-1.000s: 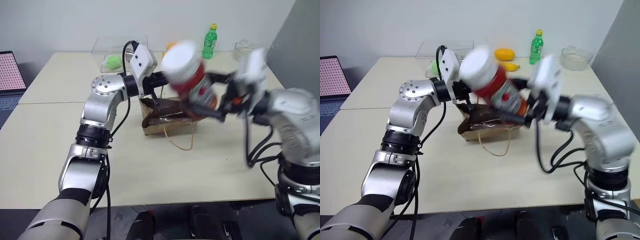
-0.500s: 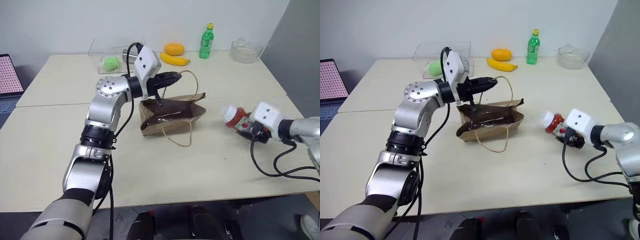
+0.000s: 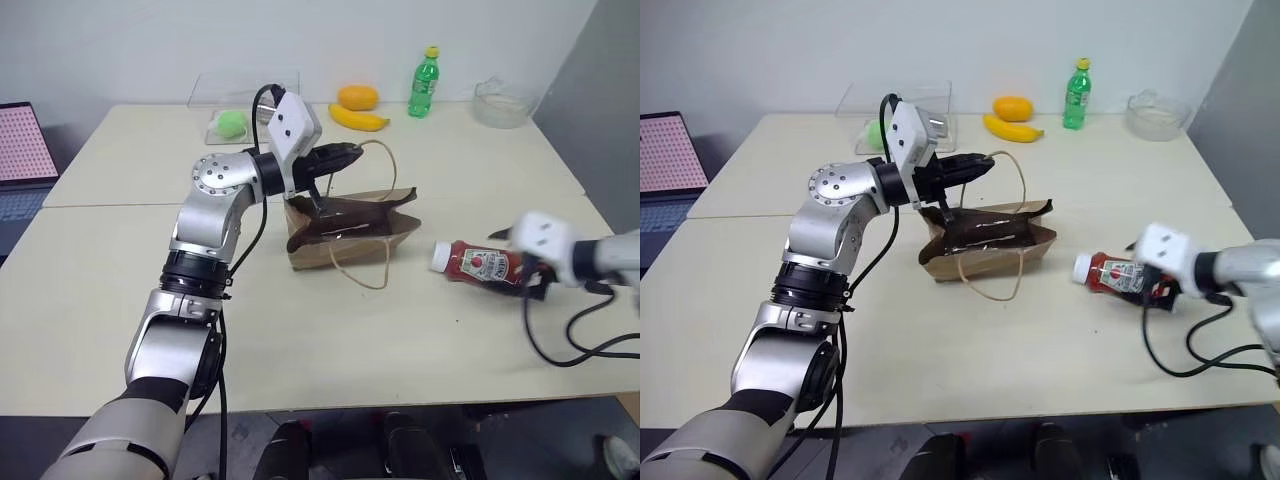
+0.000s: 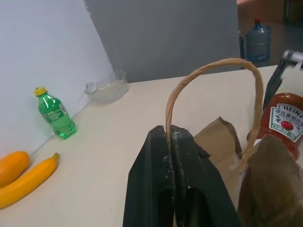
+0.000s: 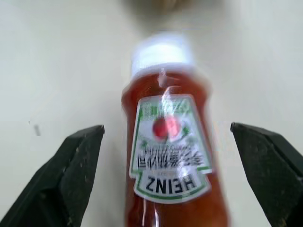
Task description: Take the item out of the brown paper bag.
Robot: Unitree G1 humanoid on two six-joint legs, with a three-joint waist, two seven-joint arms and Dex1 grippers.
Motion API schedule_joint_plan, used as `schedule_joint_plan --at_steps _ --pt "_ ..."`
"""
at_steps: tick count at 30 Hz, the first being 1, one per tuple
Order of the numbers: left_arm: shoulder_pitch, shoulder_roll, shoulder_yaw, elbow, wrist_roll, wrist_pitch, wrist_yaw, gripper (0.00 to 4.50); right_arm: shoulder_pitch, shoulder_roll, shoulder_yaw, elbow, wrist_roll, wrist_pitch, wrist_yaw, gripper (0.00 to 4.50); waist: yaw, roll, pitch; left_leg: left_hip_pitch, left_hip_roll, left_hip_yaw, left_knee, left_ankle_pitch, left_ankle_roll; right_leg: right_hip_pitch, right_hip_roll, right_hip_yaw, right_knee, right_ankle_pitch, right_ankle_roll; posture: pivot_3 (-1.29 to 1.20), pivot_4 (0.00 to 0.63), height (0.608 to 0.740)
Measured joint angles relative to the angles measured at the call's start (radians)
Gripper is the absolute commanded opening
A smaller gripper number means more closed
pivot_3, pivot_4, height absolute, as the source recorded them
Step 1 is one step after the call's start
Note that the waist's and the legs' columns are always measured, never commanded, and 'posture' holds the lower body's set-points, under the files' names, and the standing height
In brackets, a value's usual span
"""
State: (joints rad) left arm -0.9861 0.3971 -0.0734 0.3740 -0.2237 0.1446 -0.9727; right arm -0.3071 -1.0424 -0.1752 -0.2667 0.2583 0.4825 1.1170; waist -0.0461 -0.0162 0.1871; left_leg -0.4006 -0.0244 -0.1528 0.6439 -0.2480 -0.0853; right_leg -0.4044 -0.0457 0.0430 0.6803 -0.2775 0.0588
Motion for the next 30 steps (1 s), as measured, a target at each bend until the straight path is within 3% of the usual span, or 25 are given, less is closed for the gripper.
schedule_joint_plan --at_steps 3,6,9,12,19,25,30 --pt "-0.002 0.012 -0.001 0.019 0.002 -0.007 -0.020 0.00 0.102 0.092 -0.152 -0.234 0.155 0.139 -0.068 4.49 0.001 -0.003 -0.002 0.001 0.001 -0.001 0.001 -0.002 0.003 0.001 0.001 -0.001 0.000 0.000 0.000 0.00 0.150 0.740" --pt "-0.008 0.023 -0.001 0.061 0.009 -0.027 -0.025 0.20 0.216 0.286 -0.114 -0.410 0.228 0.207 -0.216 4.50 0.000 -0.002 -0.001 0.001 0.000 0.000 0.002 -0.002 0.003 0.001 0.001 0.000 0.002 0.000 0.000 0.00 0.150 0.740" --pt "-0.046 0.031 -0.001 0.118 0.022 -0.027 -0.023 0.88 0.204 0.475 0.014 -0.481 0.207 0.198 -0.397 4.50 -0.008 -0.002 -0.001 0.002 0.000 0.001 0.002 -0.001 0.004 0.001 0.001 0.002 0.002 0.000 0.001 0.00 0.150 0.740" --pt "-0.080 0.052 0.000 0.132 0.025 -0.035 -0.040 1.87 0.136 0.594 0.105 -0.493 0.146 0.160 -0.539 4.50 -0.012 -0.002 -0.001 0.002 0.001 0.001 0.001 -0.001 0.003 0.001 0.002 0.002 0.002 0.000 0.001 0.00 0.150 0.740" --pt "-0.005 0.151 0.037 0.007 -0.009 0.018 -0.074 4.05 0.123 0.615 0.163 -0.472 0.095 0.112 -0.609 4.50 -0.014 -0.002 -0.001 0.001 0.001 0.001 -0.001 0.001 0.000 -0.001 0.001 0.001 0.001 0.000 0.001 0.00 0.150 0.740" --pt "0.278 0.188 0.193 -0.343 -0.091 0.172 0.073 4.05 0.113 0.620 0.145 -0.472 0.100 0.072 -0.626 4.50 -0.014 -0.001 -0.002 0.002 0.002 0.001 0.000 -0.001 0.003 0.000 0.002 0.002 0.002 0.000 0.000 0.00 0.150 0.740" --pt "0.533 0.078 0.264 -0.571 -0.003 0.236 0.405 4.05 0.186 0.615 0.140 -0.471 0.103 0.038 -0.622 4.50 0.000 -0.001 -0.002 0.002 0.001 0.000 0.001 -0.002 0.004 0.001 0.001 0.002 0.002 0.001 0.001 0.00 0.150 0.740"
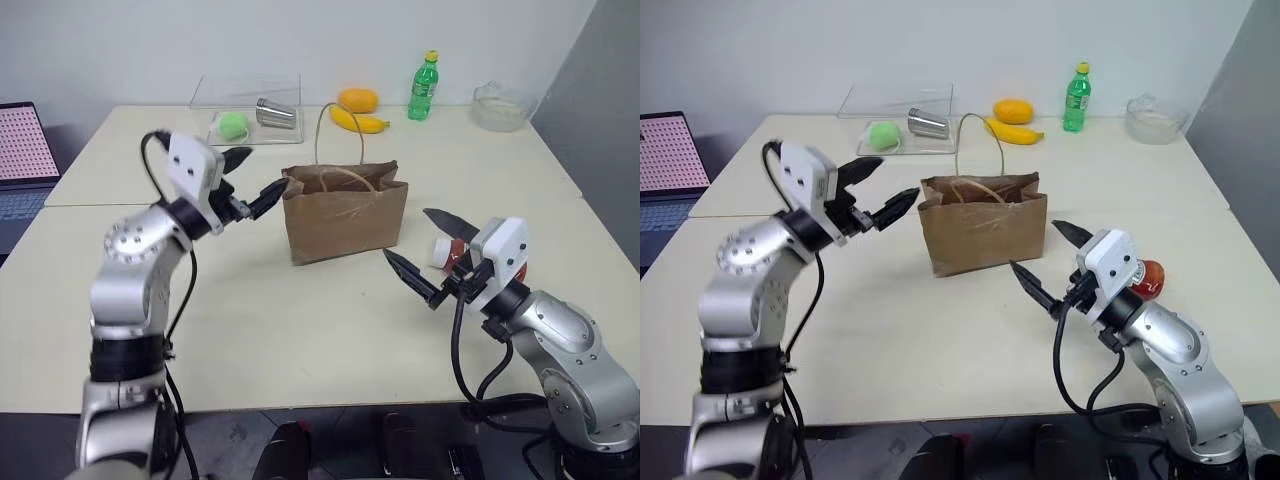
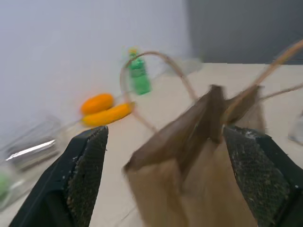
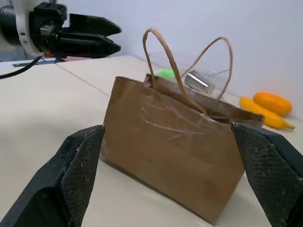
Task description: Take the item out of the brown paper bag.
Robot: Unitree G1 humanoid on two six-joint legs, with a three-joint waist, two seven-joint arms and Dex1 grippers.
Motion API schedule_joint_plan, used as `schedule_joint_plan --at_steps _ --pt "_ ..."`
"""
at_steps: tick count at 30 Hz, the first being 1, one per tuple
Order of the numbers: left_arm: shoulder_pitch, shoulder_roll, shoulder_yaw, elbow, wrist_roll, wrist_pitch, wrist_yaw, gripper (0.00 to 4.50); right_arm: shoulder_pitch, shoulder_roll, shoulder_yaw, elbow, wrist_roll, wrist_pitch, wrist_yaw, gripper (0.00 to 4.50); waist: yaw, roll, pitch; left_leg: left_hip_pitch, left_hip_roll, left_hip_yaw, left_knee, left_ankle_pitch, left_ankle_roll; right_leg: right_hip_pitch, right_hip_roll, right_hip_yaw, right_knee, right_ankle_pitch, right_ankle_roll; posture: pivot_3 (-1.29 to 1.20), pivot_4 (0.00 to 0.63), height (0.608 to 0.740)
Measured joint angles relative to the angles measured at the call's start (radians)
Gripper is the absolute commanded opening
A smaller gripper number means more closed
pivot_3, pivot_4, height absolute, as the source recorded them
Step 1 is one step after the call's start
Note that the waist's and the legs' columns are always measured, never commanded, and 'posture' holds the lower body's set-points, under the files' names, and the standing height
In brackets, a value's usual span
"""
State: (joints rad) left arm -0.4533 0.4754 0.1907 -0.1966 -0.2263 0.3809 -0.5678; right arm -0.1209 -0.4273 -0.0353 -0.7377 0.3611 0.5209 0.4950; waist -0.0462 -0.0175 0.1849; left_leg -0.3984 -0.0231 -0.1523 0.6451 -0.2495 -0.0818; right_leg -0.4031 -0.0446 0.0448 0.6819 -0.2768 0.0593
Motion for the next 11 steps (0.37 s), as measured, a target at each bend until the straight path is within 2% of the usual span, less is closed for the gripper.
schedule_joint_plan --at_steps 3,6,8,11 --pt "0.179 -0.060 -0.002 -0.128 0.053 0.007 0.116 4.05 0.060 0.001 -0.011 0.012 -0.045 -0.073 -0.016 4.50 0.006 0.000 -0.001 0.000 0.000 0.001 -0.001 0.000 0.000 -0.001 0.000 0.001 0.000 0.000 0.000 0.00 0.150 0.740" --pt "0.351 -0.135 -0.026 -0.212 0.104 -0.066 0.196 4.05 0.122 0.048 -0.019 0.070 -0.110 -0.188 -0.057 4.50 0.009 0.000 -0.001 0.002 0.001 0.002 -0.002 0.000 0.000 0.000 0.000 0.001 0.000 0.000 0.000 0.00 0.150 0.740" --pt "0.413 -0.187 -0.043 -0.216 0.126 -0.126 0.235 4.05 0.149 0.087 -0.015 0.125 -0.147 -0.266 -0.083 4.50 0.013 0.000 -0.001 0.002 0.001 0.002 -0.001 0.000 0.000 0.001 0.000 0.001 0.000 0.000 0.000 0.00 0.150 0.740" --pt "0.430 -0.239 -0.069 -0.182 0.145 -0.213 0.276 4.05 0.164 0.128 0.005 0.196 -0.173 -0.349 -0.095 4.50 0.016 0.000 -0.001 0.004 0.000 0.002 -0.001 0.000 0.000 0.003 0.000 0.001 -0.001 0.000 -0.001 0.00 0.150 0.740"
